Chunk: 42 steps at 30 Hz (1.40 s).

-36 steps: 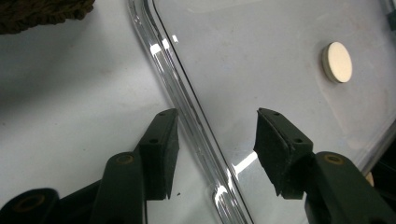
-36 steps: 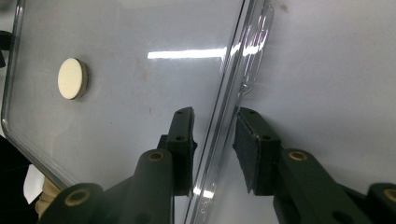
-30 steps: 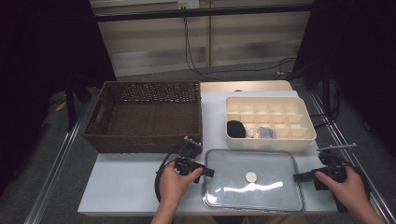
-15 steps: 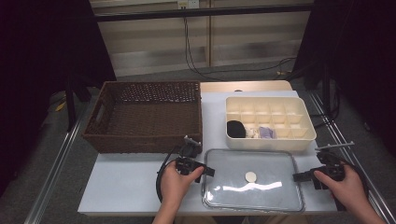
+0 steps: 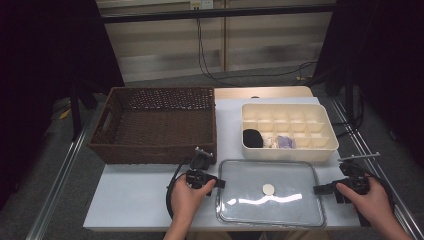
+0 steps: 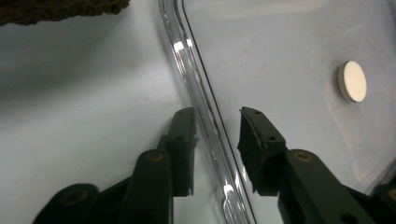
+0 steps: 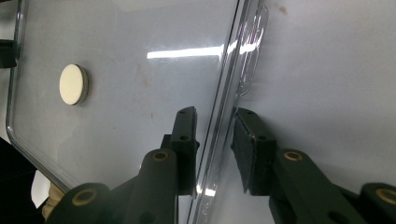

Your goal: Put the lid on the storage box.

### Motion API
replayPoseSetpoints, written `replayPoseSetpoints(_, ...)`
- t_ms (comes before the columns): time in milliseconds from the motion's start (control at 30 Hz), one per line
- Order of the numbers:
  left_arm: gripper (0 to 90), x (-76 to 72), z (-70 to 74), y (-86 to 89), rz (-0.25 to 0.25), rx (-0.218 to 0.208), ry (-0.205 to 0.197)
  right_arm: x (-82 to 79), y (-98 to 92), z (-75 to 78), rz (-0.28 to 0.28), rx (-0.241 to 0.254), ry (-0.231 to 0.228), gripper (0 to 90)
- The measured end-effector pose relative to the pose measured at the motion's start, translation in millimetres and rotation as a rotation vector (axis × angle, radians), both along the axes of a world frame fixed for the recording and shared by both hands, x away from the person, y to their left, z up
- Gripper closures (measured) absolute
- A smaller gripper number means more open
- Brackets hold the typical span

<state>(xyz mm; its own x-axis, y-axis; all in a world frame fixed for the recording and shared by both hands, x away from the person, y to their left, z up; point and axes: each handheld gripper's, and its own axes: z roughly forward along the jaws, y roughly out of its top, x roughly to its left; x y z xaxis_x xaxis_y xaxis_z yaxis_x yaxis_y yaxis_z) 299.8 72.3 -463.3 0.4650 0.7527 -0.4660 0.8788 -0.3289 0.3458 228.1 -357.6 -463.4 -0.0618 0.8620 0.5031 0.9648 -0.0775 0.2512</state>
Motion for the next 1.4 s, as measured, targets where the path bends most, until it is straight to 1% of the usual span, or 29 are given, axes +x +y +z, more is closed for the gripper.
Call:
replayPoseSetpoints(33,66.9,0.6,-1.0,0.9,-0.002,-0.005,-0.018,-0.5,0.6,0.2,-0.006,-0.003,-0.002,71.0)
replayPoseSetpoints(100,68.2,0.3,-1.1,1.5,-0.003,-0.01,-0.024,-3.0,-1.3,-0.9,-0.012,0.013,-0.019,71.6)
replayPoseSetpoints(167,68.9,-0.6,-1.1,2.3,0.007,-0.009,-0.025,-3.6,-1.9,-1.1,-0.016,0.017,-0.018,71.7)
replayPoseSetpoints(200,69.2,-0.8,-1.1,3.1,-0.002,-0.01,-0.027,-4.9,-2.8,-1.7,-0.022,0.027,-0.03,71.8)
replayPoseSetpoints(267,69.1,-2.1,-2.1,4.0,0.019,-0.035,-0.03,-5.4,-3.2,-1.6,-0.022,0.031,-0.033,71.8)
replayPoseSetpoints(367,68.7,-2.7,-2.8,6.6,0.011,-0.05,-0.034,-6.0,-3.0,-1.8,-0.031,0.039,-0.035,71.6)
replayPoseSetpoints(400,68.8,-4.2,-3.1,5.8,0.024,-0.058,-0.033,-6.7,-3.4,-1.8,-0.03,0.041,-0.039,71.5)
replayPoseSetpoints(433,68.8,-4.3,-2.9,6.6,0.01,-0.055,-0.033,-7.3,-3.7,-2.0,-0.032,0.043,-0.042,71.5)
replayPoseSetpoints(467,68.8,-5.0,-2.6,5.4,0.025,-0.056,-0.035,-7.7,-3.6,-2.6,-0.038,0.051,-0.048,71.5)
replayPoseSetpoints(567,68.9,-5.5,-2.0,4.6,0.028,-0.047,-0.037,-8.6,-4.6,-3.2,-0.042,0.058,-0.048,71.5)
replayPoseSetpoints(600,69.3,-5.4,-1.4,5.5,0.004,-0.04,-0.032,-9.0,-5.1,-3.8,-0.043,0.06,-0.052,71.7)
replayPoseSetpoints(667,69.5,-7.0,-0.2,4.4,0.017,-0.037,-0.038,-10.6,-5.7,-4.6,-0.059,0.071,-0.06,72.3)
replayPoseSetpoints(700,69.9,-7.1,0.6,4.8,0.013,-0.035,-0.036,-11.4,-6.1,-4.4,-0.063,0.074,-0.059,72.6)
replayPoseSetpoints(800,71.4,-8.5,3.5,7.0,0.016,-0.049,-0.039,-15.1,-8.1,-5.5,-0.081,0.105,-0.083,74.4)
replayPoseSetpoints(833,71.4,-9.4,4.9,7.2,0.016,-0.044,-0.043,-15.1,-8.1,-5.5,-0.081,0.105,-0.083,74.4)
replayPoseSetpoints(867,71.7,-10.1,6.1,7.6,0.012,-0.043,-0.052,-17.4,-8.3,-3.5,-0.09,0.112,-0.106,75.0)
replayPoseSetpoints(900,71.7,-10.9,7.1,7.2,0.017,-0.045,-0.057,-17.4,-8.3,-3.5,-0.09,0.112,-0.106,75.0)
replayPoseSetpoints(967,72.1,-11.9,9.4,8.2,0.006,-0.043,-0.066,-20.3,-8.2,-0.4,-0.091,0.112,-0.127,75.7)
replayPoseSetpoints(1000,72.1,-12.6,10.1,8.2,0.019,-0.051,-0.073,-20.3,-8.2,-0.4,-0.091,0.112,-0.127,75.7)
replayPoseSetpoints(1033,72.8,-13.3,11.5,9.0,0.022,-0.061,-0.073,-22.6,-8.8,1.4,-0.09,0.116,-0.151,76.6)
replayPoseSetpoints(1100,73.2,-14.3,15.7,11.2,0.016,-0.067,-0.089,-23.5,-9.2,2.5,-0.09,0.119,-0.158,76.9)
replayPoseSetpoints(1133,74.3,-14.6,18.3,12.1,0.013,-0.068,-0.1,-24.9,-9.1,4.8,-0.09,0.124,-0.177,77.1)
replayPoseSetpoints(1167,74.8,-15.2,23.0,13.5,0.028,-0.078,-0.117,-25.2,-8.3,6.3,-0.091,0.126,-0.18,77.1)
replayPoseSetpoints(1233,75.7,-15.2,25.8,15.2,0.039,-0.091,-0.126,-26.3,-7.6,9.4,-0.098,0.133,-0.209,77.9)
replayPoseSetpoints(1267,76.6,-15.3,27.3,16.7,0.04,-0.087,-0.135,-26.5,-7.5,11.3,-0.096,0.134,-0.217,78.3)
replayPoseSetpoints(1300,90.0,-15.9,28.5,17.6,0.028,-0.203,-0.131,-26.6,-7.2,12.9,-0.099,0.133,-0.231,79.6)
replayPoseSetpoints(1333,90.0,-15.9,28.5,17.6,0.028,-0.203,-0.131,-26.4,-7.0,14.0,-0.094,0.185,-0.245,79.9)
replayPoseSetpoints(1367,90.0,-20.6,35.5,3.0,-0.02,-0.19,-0.168,-25.6,-4.2,15.1,-0.088,0.231,-0.218,80.0)
replayPoseSetpoints(1400,90.0,-20.6,35.5,3.0,-0.02,-0.19,-0.168,-25.6,-4.2,15.1,-0.088,0.231,-0.218,80.0)
